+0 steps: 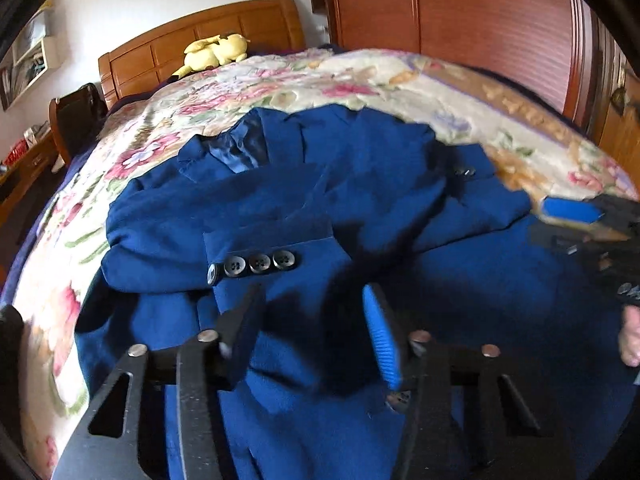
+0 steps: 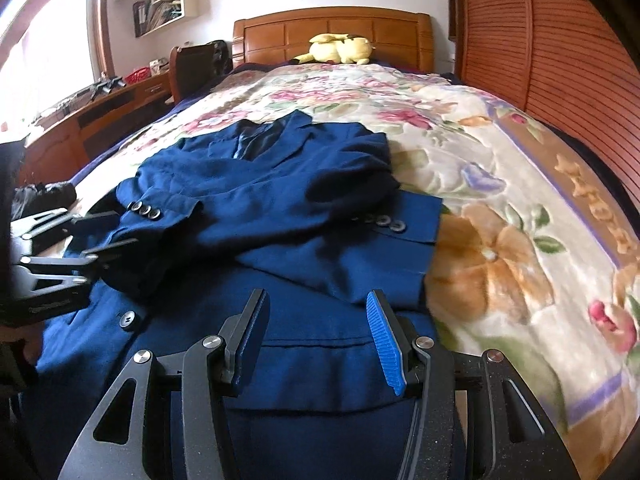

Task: Fold large clothes
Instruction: 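Move the left tool to the unfolded jacket side edge and grasp it, then fold the side edge over the jacket front with the left tool, then open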

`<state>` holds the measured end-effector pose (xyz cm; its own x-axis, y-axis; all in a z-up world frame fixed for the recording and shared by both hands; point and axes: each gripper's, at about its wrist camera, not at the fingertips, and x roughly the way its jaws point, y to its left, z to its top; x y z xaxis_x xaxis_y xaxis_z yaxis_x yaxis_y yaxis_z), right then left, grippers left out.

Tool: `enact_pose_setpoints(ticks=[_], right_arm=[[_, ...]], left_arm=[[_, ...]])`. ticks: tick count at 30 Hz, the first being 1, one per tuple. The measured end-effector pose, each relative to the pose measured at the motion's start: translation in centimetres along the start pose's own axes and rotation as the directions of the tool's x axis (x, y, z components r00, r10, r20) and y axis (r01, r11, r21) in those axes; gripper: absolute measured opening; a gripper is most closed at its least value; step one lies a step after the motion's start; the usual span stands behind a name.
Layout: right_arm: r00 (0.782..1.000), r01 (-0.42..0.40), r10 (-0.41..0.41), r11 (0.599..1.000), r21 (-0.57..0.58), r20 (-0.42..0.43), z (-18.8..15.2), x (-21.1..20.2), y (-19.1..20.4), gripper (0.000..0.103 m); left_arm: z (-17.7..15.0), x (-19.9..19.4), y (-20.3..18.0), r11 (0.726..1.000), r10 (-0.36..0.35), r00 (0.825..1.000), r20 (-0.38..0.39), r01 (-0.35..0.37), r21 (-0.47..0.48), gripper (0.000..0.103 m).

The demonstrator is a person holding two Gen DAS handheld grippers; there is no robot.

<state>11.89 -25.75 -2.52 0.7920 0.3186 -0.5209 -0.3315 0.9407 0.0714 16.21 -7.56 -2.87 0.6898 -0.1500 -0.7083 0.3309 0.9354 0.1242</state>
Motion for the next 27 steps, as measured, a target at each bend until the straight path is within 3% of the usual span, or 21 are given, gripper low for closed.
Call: enact_pose_setpoints(ticks=[2,4,6,11,14,23,27], right_arm=[[1.000,-0.004,0.004,1.000,0.010,0.005,-0.1,-0.4,-0.3,0.052],[1.000,-0.003,0.003,1.000,0.012,0.008,-0.2,-0.7,-0.3,0.052],[1.000,-0.004,0.004,1.000,0.009,0.008,-0.3,-0.9,-0.3,0.052],[1.000,-0.007,0.007,1.000,-0.001,0.009,-0.5,-1.3,-0.3,0.052],[1.000,-0.007,0.007,1.000,0.003,0.010,-0.4,-1.3,-0.4,0.052],[1.000,0.008,-0.008,1.000,-0.012,-0.007,-0.3,-0.6,0.2,0.052],[1.000,0.012,-0.012,1.000,-0.023,-0.012,-0.2,-0.2,0.3,0.052]], left_arm=[[0.0,0.5,0.0,1.000,0.019,1.000,-0.016,-0.019,0.013,0.033],[-0.2,0.4,0.4,1.000,0.026,0.999,-0.021,-0.026,0.013,0.009],[-0.4,-0.6,1.1,0.999,0.030,0.999,0.011,-0.030,-0.015,0.006],[-1.1,-5.0,4.2,0.991,0.071,0.989,0.130,-0.055,-0.119,0.005],[-1.9,-7.1,6.3,0.983,0.092,0.983,0.156,-0.065,-0.169,0.005],[-6.1,-7.6,8.5,0.978,0.079,0.994,0.070,-0.063,-0.200,0.005],[-7.6,-8.4,9.5,0.972,0.124,0.991,0.057,-0.109,-0.207,0.005]])
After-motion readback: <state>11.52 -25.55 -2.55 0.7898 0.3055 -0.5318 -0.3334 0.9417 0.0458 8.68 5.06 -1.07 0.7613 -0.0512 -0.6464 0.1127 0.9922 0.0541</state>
